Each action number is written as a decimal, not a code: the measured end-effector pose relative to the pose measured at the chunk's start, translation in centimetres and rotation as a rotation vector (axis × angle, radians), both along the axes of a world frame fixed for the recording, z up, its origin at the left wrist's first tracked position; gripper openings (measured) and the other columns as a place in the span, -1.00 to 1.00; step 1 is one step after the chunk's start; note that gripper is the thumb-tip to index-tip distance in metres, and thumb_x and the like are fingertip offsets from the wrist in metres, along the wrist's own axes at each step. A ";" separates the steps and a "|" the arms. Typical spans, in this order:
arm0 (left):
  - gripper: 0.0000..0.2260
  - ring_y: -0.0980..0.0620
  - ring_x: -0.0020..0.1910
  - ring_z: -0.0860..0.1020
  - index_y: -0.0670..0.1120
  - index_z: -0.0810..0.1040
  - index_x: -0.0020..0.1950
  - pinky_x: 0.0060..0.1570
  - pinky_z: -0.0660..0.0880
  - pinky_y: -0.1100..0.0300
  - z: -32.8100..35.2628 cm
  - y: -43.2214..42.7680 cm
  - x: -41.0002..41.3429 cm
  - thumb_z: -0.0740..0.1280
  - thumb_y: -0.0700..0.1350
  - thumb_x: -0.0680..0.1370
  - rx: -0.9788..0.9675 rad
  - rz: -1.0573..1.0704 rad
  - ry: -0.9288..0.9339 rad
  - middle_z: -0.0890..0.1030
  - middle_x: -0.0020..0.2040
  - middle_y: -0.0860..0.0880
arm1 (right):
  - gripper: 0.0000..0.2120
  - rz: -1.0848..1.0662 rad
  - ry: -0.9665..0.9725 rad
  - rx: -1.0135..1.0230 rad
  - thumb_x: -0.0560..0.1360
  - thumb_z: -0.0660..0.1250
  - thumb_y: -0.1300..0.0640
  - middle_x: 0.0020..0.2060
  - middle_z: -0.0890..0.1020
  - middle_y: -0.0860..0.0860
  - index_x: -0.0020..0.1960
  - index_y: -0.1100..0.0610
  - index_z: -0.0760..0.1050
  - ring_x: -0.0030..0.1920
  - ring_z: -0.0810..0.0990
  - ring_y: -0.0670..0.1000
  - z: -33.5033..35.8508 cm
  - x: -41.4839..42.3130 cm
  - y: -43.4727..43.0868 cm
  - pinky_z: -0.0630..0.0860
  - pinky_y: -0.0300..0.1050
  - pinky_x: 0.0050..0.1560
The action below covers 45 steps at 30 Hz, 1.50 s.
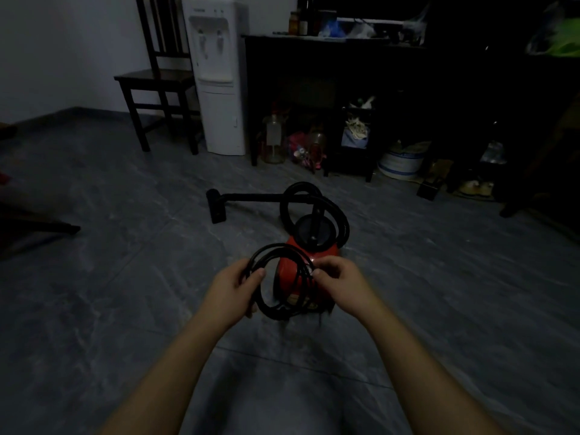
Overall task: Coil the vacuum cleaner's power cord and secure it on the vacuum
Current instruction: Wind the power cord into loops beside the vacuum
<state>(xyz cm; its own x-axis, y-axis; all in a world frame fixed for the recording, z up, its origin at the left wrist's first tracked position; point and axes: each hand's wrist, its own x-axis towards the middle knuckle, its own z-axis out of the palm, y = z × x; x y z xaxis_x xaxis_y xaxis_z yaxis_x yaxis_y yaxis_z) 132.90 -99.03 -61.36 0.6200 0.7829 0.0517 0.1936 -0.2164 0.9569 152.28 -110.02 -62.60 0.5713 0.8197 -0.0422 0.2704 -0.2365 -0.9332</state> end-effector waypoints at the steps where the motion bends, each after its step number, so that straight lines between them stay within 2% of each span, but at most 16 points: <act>1: -0.90 0.05 -0.58 0.49 -0.17 0.54 -0.01 -0.54 0.46 0.18 0.1 0.0 0.0 0.28 -0.16 0.63 -0.020 0.008 -0.014 0.50 -0.47 -0.13 | -0.84 -0.006 0.015 -0.005 0.58 0.33 0.21 -0.03 0.64 -0.01 0.13 0.18 0.59 -0.04 0.60 -0.06 -0.2 -0.1 0.0 0.50 -0.42 -0.24; 6: -0.82 0.03 -0.54 0.48 -0.24 0.55 0.04 -0.53 0.45 0.20 -0.2 0.4 -0.2 0.28 -0.12 0.63 -0.128 0.039 -0.078 0.49 -0.45 -0.13 | -0.89 -0.045 0.025 -0.028 0.58 0.30 0.25 -0.19 0.63 -0.08 0.00 0.12 0.60 -0.22 0.56 -0.19 -2.4 -0.1 -0.3 0.44 -0.46 -0.31; 9: -0.80 0.03 -0.53 0.49 -0.23 0.56 0.07 -0.50 0.46 0.18 -0.7 0.5 0.0 0.28 -0.09 0.63 -0.187 0.022 -0.074 0.50 -0.45 -0.15 | -0.89 -0.123 0.079 -0.040 0.56 0.31 0.29 -0.17 0.66 0.04 -0.02 0.18 0.61 -0.22 0.59 -0.10 -4.0 -0.2 -1.1 0.45 -0.42 -0.31; 12: -0.78 0.03 -0.54 0.48 -0.24 0.55 0.07 -0.49 0.46 0.20 -1.1 0.3 0.5 0.27 -0.07 0.63 -0.252 -0.009 -0.081 0.50 -0.45 -0.14 | -0.91 -0.208 0.151 -0.084 0.56 0.32 0.28 -0.16 0.66 0.13 -0.01 0.19 0.60 -0.20 0.59 0.02 -5.9 -0.8 -2.1 0.48 -0.26 -0.27; 15: -0.80 0.03 -0.54 0.46 -0.23 0.54 0.02 -0.49 0.46 0.19 -1.4 -0.1 1.3 0.27 -0.08 0.64 -0.303 -0.038 -0.107 0.49 -0.44 -0.14 | -0.89 -0.226 0.235 -0.153 0.57 0.32 0.27 -0.17 0.62 0.16 0.06 0.27 0.57 -0.25 0.56 0.03 -7.6 -1.5 -3.3 0.47 -0.22 -0.28; 17: -0.83 0.03 -0.54 0.45 -0.20 0.53 -0.01 -0.49 0.47 0.18 -1.7 -0.6 2.0 0.26 -0.10 0.64 -0.346 -0.050 -0.133 0.50 -0.43 -0.12 | -0.92 -0.221 0.274 -0.203 0.57 0.32 0.25 -0.17 0.61 0.17 -0.01 0.26 0.57 -0.30 0.54 0.00 -8.3 -1.8 -4.0 0.46 -0.23 -0.31; 20: -0.86 0.03 -0.53 0.45 -0.13 0.54 -0.04 -0.48 0.48 0.19 -2.1 -1.3 3.0 0.25 -0.10 0.64 -0.398 -0.081 -0.139 0.54 -0.44 -0.05 | -0.79 -0.271 0.396 -0.265 0.59 0.29 0.21 -0.22 0.61 0.19 -0.22 0.17 0.53 -0.36 0.51 0.01 -9.6 -2.0 -4.6 0.43 -0.19 -0.38; 22: -0.86 0.02 -0.51 0.45 -0.11 0.55 -0.04 -0.45 0.47 0.17 -2.4 -1.7 3.5 0.25 -0.09 0.64 -0.417 -0.117 -0.134 0.56 -0.42 -0.05 | -0.81 -0.326 0.537 -0.255 0.60 0.28 0.22 -0.24 0.63 0.16 -0.18 0.19 0.55 -0.38 0.54 0.01 -10.0 -2.1 -5.0 0.45 -0.22 -0.44; 25: -0.84 0.02 -0.51 0.45 -0.16 0.57 0.03 -0.46 0.48 0.18 -3.0 -1.9 4.0 0.26 -0.09 0.64 -0.431 -0.162 -0.115 0.58 -0.40 -0.04 | -0.92 -0.405 0.688 -0.167 0.58 0.31 0.24 -0.08 0.69 0.16 -0.02 0.18 0.58 -0.20 0.65 0.07 -10.4 -1.6 -5.6 0.59 -0.11 -0.24; 27: -0.81 0.02 -0.52 0.46 -0.19 0.58 0.09 -0.47 0.48 0.18 -3.5 -1.9 4.2 0.28 -0.09 0.63 -0.418 -0.179 -0.081 0.60 -0.40 -0.04 | -0.91 -0.501 0.759 -0.082 0.57 0.32 0.26 -0.10 0.69 0.16 0.02 0.19 0.60 -0.12 0.65 0.10 -10.3 -1.0 -5.9 0.61 -0.01 -0.09; 29: -0.81 0.01 -0.53 0.46 -0.21 0.57 0.09 -0.47 0.48 0.18 -4.0 -1.9 4.2 0.29 -0.10 0.62 -0.395 -0.178 -0.036 0.58 -0.44 -0.04 | -0.91 -0.593 0.829 0.007 0.56 0.32 0.28 -0.18 0.66 0.17 -0.04 0.20 0.60 -0.25 0.65 0.05 -9.8 -0.4 -6.1 0.63 -0.09 -0.26; 31: -0.81 0.00 -0.55 0.47 -0.25 0.56 0.07 -0.48 0.48 0.18 -4.4 -1.9 4.3 0.30 -0.13 0.62 -0.356 -0.178 0.004 0.54 -0.48 -0.07 | -0.89 -0.668 0.875 0.042 0.57 0.29 0.29 -0.26 0.61 0.17 -0.12 0.23 0.55 -0.47 0.60 -0.05 -9.4 0.1 -6.3 0.47 -0.25 -0.56; 34: -0.85 0.01 -0.58 0.48 -0.29 0.54 0.07 -0.53 0.49 0.20 -4.8 -2.1 4.4 0.29 -0.20 0.61 -0.319 -0.188 0.019 0.49 -0.47 -0.13 | -0.88 -0.725 0.921 0.055 0.57 0.27 0.32 -0.37 0.51 0.13 -0.15 0.25 0.46 -0.64 0.47 -0.09 -9.0 0.5 -6.4 0.31 -0.30 -0.68; 37: -0.89 0.00 -0.57 0.50 -0.23 0.56 0.08 -0.52 0.50 0.19 -5.0 -1.9 4.3 0.30 -0.22 0.61 -0.288 -0.204 0.043 0.48 -0.47 -0.14 | -0.92 -0.702 0.856 0.048 0.51 0.30 0.37 -0.33 0.57 0.14 -0.09 0.23 0.53 -0.50 0.51 -0.05 -8.2 0.2 -6.2 0.41 -0.25 -0.57; 42: -0.96 -0.02 -0.51 0.53 -0.12 0.57 -0.02 -0.45 0.55 0.12 -4.9 -1.4 3.6 0.32 -0.19 0.60 -0.274 -0.206 0.069 0.51 -0.44 -0.10 | -0.76 -0.609 0.644 0.088 0.51 0.33 0.37 -0.11 0.67 0.14 0.13 0.16 0.58 -0.18 0.60 0.05 -6.4 -0.4 -5.2 0.59 -0.12 -0.20; 45: -0.95 -0.02 -0.52 0.51 -0.14 0.55 -0.05 -0.47 0.52 0.13 -4.6 -1.1 3.2 0.32 -0.21 0.60 -0.277 -0.184 0.052 0.50 -0.43 -0.10 | -0.71 -0.531 0.511 0.105 0.49 0.30 0.45 -0.02 0.69 0.17 0.16 0.26 0.59 -0.02 0.66 0.14 -5.1 -0.6 -4.0 0.61 0.02 0.05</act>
<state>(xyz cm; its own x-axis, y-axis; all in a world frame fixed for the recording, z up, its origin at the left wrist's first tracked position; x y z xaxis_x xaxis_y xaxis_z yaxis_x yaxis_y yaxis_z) 136.13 -100.16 -65.99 0.7482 0.6378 -0.1829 0.2259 0.0144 0.9740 151.64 -114.02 -67.71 0.8217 0.4531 -0.3457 -0.3294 -0.1175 -0.9369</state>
